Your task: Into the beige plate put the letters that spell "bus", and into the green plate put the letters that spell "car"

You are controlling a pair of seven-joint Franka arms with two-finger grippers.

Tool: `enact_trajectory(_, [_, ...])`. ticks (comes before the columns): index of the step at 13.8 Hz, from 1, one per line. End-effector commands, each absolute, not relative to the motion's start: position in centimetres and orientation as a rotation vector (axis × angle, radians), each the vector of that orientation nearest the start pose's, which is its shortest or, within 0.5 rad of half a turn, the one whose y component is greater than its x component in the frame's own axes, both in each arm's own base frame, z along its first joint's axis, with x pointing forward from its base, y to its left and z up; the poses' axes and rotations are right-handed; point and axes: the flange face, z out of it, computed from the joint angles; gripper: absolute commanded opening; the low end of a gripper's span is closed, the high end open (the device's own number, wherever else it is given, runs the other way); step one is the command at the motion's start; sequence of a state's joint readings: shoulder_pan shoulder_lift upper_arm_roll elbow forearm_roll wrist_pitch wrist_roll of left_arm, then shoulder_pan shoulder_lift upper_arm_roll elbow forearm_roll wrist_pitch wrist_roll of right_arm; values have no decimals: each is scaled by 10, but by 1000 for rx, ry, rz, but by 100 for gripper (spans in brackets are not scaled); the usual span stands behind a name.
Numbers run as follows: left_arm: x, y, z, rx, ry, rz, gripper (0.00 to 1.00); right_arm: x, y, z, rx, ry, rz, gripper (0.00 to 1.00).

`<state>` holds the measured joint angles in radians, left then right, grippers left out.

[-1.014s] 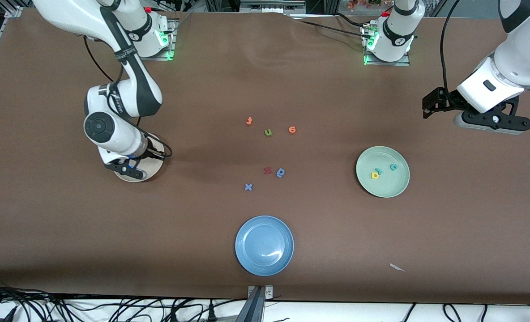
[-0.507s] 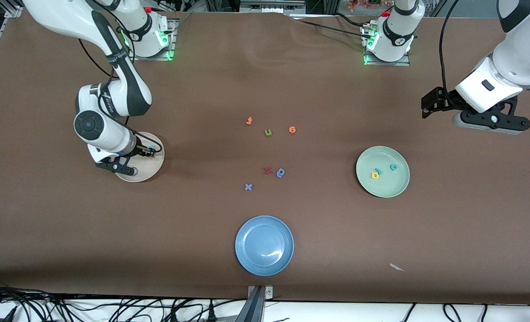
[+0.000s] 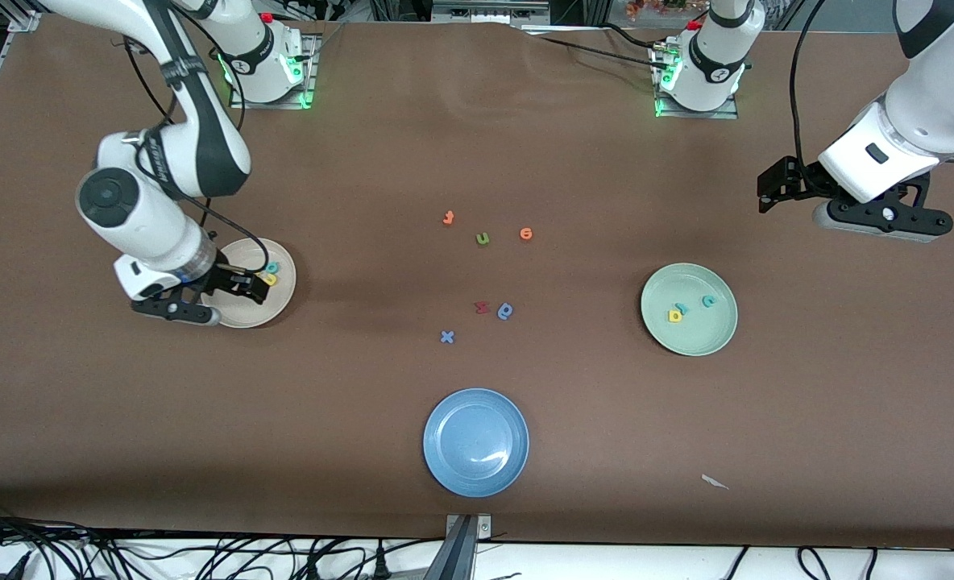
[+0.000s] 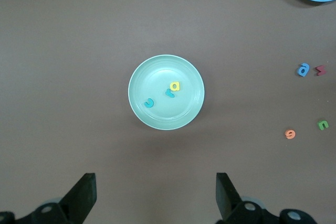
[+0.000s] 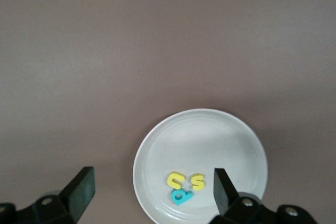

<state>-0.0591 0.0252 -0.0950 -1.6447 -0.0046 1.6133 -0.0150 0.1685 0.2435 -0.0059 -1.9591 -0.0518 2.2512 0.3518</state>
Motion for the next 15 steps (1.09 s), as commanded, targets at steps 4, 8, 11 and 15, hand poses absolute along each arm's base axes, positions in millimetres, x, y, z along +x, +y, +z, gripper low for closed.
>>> enact_trajectory(4, [554,-89,583,-3160,213,96,100,596,55,487,-3112,325,-134,100])
enact_trajectory(8, [554,-89,583,-3160,216,96,100,592,44,554,-3123,263,-128,100])
enact_trajectory(11, [554,-89,583,-3160,216,96,100,568,38,578,-3145,187,27,99])
enact_trajectory(15, [554,-89,583,-3160,216,96,100,558,38,584,-3126,160,86,99])
